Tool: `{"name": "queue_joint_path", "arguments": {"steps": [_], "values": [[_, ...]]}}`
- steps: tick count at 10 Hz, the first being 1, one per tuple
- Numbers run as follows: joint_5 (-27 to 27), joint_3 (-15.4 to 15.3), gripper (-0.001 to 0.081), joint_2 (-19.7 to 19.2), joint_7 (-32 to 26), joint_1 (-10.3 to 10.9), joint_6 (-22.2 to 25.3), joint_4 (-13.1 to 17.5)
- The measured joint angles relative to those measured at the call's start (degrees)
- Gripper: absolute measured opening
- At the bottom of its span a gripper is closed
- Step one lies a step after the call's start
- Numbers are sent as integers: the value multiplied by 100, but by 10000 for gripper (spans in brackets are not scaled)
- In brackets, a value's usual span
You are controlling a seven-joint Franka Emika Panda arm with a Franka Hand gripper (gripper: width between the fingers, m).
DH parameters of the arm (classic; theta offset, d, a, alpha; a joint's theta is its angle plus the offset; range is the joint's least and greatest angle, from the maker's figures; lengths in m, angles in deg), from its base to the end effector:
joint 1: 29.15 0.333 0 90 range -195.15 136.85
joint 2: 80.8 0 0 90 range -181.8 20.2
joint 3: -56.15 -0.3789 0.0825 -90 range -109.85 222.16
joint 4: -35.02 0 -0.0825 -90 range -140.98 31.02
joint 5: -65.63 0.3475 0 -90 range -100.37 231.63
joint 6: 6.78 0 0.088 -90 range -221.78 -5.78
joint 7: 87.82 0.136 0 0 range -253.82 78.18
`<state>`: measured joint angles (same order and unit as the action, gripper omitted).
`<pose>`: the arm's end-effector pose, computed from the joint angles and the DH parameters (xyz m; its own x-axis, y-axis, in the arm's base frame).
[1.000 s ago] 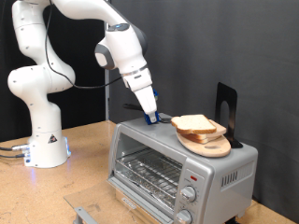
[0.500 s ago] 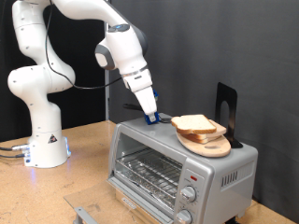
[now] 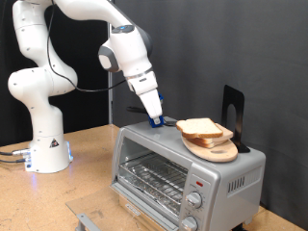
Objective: Make a piece of toast with the oven
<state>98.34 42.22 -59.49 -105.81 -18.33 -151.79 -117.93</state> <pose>0.3358 0.1613 0.4311 0.9313 0.2590 0.2559 0.3242 -0.9099 -0.2587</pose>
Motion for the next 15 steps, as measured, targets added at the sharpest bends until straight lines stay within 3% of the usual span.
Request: {"name": "queue_joint_path", "arguments": {"steps": [3,6,8,10,12,15], "values": [[384,233,390,369,-368,95,660,167],[255,521,390,875,-438,88,1820,418],[346,495,391,866,-319,88,1671,354],[607,528,391,1089,248,47,1687,283],[599,698,391,1499,614,-137,1951,145],[-135,829,391,1702,1041,-805,2227,89]]}}
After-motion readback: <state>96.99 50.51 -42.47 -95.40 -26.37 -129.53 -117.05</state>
